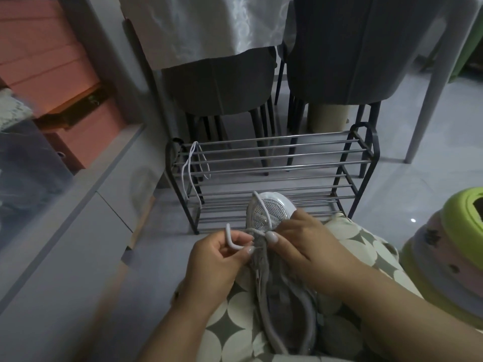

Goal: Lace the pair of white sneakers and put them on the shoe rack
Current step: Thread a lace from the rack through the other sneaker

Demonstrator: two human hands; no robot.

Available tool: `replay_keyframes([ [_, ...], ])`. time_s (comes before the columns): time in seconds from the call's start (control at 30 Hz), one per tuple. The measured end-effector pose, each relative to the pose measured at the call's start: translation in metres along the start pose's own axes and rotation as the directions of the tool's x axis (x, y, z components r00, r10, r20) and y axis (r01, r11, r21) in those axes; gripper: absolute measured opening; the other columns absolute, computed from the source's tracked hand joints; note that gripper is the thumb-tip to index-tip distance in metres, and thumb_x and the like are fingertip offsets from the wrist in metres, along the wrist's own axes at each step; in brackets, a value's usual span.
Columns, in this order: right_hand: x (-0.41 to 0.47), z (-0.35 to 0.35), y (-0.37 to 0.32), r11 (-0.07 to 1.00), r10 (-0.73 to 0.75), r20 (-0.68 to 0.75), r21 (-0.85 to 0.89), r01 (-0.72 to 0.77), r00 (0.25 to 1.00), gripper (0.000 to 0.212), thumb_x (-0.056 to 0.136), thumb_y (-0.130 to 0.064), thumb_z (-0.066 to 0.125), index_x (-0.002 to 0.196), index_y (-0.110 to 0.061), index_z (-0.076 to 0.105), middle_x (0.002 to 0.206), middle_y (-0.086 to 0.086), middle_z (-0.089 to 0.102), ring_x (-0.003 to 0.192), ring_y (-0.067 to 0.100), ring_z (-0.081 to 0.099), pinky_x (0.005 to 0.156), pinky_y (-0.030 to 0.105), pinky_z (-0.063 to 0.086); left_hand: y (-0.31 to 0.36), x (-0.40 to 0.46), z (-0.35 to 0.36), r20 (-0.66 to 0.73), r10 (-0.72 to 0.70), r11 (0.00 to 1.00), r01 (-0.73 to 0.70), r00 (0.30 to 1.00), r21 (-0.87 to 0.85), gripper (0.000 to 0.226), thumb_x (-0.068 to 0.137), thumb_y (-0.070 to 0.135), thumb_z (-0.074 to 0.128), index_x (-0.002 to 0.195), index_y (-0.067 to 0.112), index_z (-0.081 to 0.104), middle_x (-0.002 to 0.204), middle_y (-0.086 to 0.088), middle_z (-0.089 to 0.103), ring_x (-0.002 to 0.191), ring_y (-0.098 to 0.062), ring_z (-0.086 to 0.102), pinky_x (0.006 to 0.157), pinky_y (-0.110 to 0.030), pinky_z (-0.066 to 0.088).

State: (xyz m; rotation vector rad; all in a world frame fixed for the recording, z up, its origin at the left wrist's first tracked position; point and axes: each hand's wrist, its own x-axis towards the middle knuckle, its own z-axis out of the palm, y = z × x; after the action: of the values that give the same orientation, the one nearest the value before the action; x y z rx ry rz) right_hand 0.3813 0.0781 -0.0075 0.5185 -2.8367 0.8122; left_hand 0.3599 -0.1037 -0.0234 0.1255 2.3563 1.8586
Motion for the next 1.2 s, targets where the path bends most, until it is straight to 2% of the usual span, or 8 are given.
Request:
replay_keyframes([
  [0.17, 0.001, -0.001, 0.003, 0.980, 0.096, 0.050, 0.169, -0.103, 0.994, 0.083, 0.087, -0.065, 0.006, 0.083, -0.012, 0.069, 0.081, -0.003, 0.060, 0.091, 0.005, 0.043, 0.085, 0.019, 0.033, -0.004, 0.002, 0.001, -0.035, 0.041, 0.998, -0.039, 0.999, 0.059, 0.013, 0.078, 0.009, 0.076, 0.080, 0.021, 0.072, 0.075, 0.001, 0.074, 0.074, -0.015, 0.072, 0.073, -0.036, 0.060],
  [0.37, 0.003, 0.003, 0.004, 0.980, 0.116, 0.070, 0.155, -0.126, 0.991, 0.086, 0.086, -0.066, 0.003, 0.088, -0.011, 0.069, 0.087, -0.003, 0.062, 0.094, 0.008, 0.044, 0.087, 0.027, 0.034, -0.007, 0.009, -0.003, 0.017, 0.062, 0.988, -0.063, 0.998, 0.142, 0.021, 0.079, 0.008, 0.075, 0.076, 0.029, 0.072, 0.076, 0.004, 0.074, 0.075, -0.013, 0.071, 0.075, -0.039, 0.060],
  [0.47, 0.003, 0.004, 0.005, 0.979, 0.095, 0.061, 0.174, -0.104, 0.994, 0.077, 0.089, -0.063, 0.007, 0.093, -0.020, 0.071, 0.088, -0.006, 0.062, 0.094, 0.009, 0.046, 0.089, 0.029, 0.035, -0.008, 0.012, -0.001, 0.026, 0.066, 0.984, -0.069, 0.997, 0.164, 0.027, 0.079, 0.009, 0.075, 0.077, 0.035, 0.071, 0.075, 0.004, 0.073, 0.074, -0.014, 0.071, 0.075, -0.042, 0.060],
  [0.57, 0.003, 0.004, 0.006, 0.978, 0.086, 0.078, 0.185, -0.100, 0.993, 0.069, 0.091, -0.059, 0.012, 0.091, -0.021, 0.069, 0.085, -0.008, 0.059, 0.092, 0.008, 0.044, 0.087, 0.030, 0.037, -0.007, 0.012, 0.004, 0.026, 0.059, 0.987, -0.062, 0.998, 0.146, 0.023, 0.079, 0.008, 0.075, 0.078, 0.031, 0.072, 0.074, 0.003, 0.073, 0.073, -0.018, 0.072, 0.074, -0.047, 0.059],
  [0.7, 0.008, 0.006, 0.013, 0.992, 0.059, 0.104, 0.107, -0.071, 0.993, 0.036, 0.086, -0.036, 0.041, 0.099, -0.022, 0.072, 0.094, -0.016, 0.060, 0.095, 0.009, 0.045, 0.088, 0.029, 0.038, -0.008, 0.013, 0.007, -0.009, 0.059, 0.988, -0.057, 0.998, 0.140, 0.027, 0.076, 0.004, 0.076, 0.076, 0.031, 0.070, 0.073, 0.009, 0.073, 0.073, -0.014, 0.071, 0.076, -0.043, 0.059],
  [0.9, 0.016, 0.007, 0.015, 0.989, 0.079, 0.097, 0.119, -0.090, 0.992, 0.039, 0.070, -0.020, 0.046, 0.096, -0.024, 0.075, 0.086, -0.019, 0.057, 0.087, 0.006, 0.042, 0.080, 0.021, 0.034, -0.011, 0.015, 0.006, -0.003, -0.002, 0.994, 0.002, 1.000, 0.109, 0.016, 0.079, 0.006, 0.075, 0.074, 0.020, 0.069, 0.070, -0.001, 0.073, 0.070, -0.018, 0.072, 0.075, -0.043, 0.059],
  [1.03, 0.021, 0.007, 0.012, 0.987, 0.110, 0.101, 0.106, -0.120, 0.989, 0.023, 0.077, -0.011, 0.062, 0.090, -0.023, 0.076, 0.087, -0.008, 0.067, 0.085, 0.008, 0.047, 0.077, 0.022, 0.038, -0.008, 0.015, 0.007, 0.022, -0.026, 0.992, 0.023, 0.999, 0.125, 0.014, 0.079, 0.005, 0.074, 0.073, 0.017, 0.069, 0.063, 0.000, 0.071, 0.063, -0.015, 0.070, 0.066, -0.034, 0.059],
  [1.2, 0.027, -0.001, 0.009, 0.972, 0.191, 0.151, 0.111, -0.209, 0.970, 0.019, 0.078, -0.012, 0.067, 0.091, -0.024, 0.076, 0.071, -0.021, 0.054, 0.067, -0.003, 0.050, 0.072, 0.018, 0.045, -0.002, 0.015, 0.008, 0.050, -0.040, 0.992, 0.034, 0.998, 0.123, 0.012, 0.083, 0.007, 0.071, 0.074, 0.014, 0.067, 0.058, 0.002, 0.069, 0.056, -0.009, 0.067, 0.056, -0.019, 0.052],
])
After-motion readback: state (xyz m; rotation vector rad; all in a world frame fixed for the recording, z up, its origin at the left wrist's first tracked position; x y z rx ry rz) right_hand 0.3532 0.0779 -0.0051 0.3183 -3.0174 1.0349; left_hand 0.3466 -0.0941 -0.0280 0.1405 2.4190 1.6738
